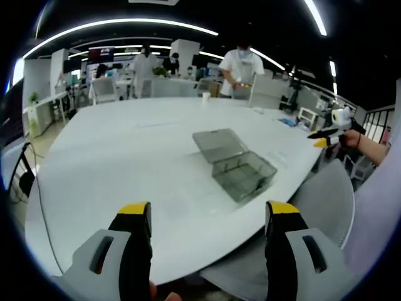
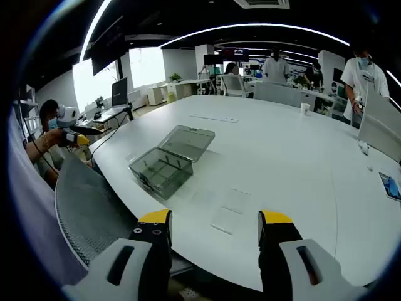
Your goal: Insert the divider into the dual guide fixture by aligning both edges with the guide slots and pushing it downward to the bottom, including one-sided entry, uneven engagement, binding, and posture correction.
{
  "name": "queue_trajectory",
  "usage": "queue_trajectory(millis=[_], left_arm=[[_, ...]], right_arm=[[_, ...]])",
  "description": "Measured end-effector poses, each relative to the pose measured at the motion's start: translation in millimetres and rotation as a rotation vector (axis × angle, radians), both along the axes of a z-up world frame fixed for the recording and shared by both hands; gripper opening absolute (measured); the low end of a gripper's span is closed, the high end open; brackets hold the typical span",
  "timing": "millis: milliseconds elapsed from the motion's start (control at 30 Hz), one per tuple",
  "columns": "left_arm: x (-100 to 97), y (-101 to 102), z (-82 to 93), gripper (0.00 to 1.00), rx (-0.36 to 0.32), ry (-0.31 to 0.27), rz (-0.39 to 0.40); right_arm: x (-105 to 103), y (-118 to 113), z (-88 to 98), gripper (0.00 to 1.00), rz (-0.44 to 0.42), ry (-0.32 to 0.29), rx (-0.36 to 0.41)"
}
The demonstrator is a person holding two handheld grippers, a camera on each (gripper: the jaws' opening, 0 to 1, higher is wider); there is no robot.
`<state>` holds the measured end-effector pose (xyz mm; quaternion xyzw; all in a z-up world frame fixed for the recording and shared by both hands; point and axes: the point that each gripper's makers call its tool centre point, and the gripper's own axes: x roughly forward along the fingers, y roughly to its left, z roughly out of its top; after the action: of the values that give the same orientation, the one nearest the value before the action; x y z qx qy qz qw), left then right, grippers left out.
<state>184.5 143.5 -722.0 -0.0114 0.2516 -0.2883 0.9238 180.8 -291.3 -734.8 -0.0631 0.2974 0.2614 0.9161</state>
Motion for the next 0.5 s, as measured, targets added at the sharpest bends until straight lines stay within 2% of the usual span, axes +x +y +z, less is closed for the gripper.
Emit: queue_trajectory(millis=[500], left_arm=[[0.7,-1.9,2.1,0.72,-0.004,-0.006,-0.002]], right_arm=[[-0.1,1.7,2.9,0.52,-0.004,-0.003,-0.002]])
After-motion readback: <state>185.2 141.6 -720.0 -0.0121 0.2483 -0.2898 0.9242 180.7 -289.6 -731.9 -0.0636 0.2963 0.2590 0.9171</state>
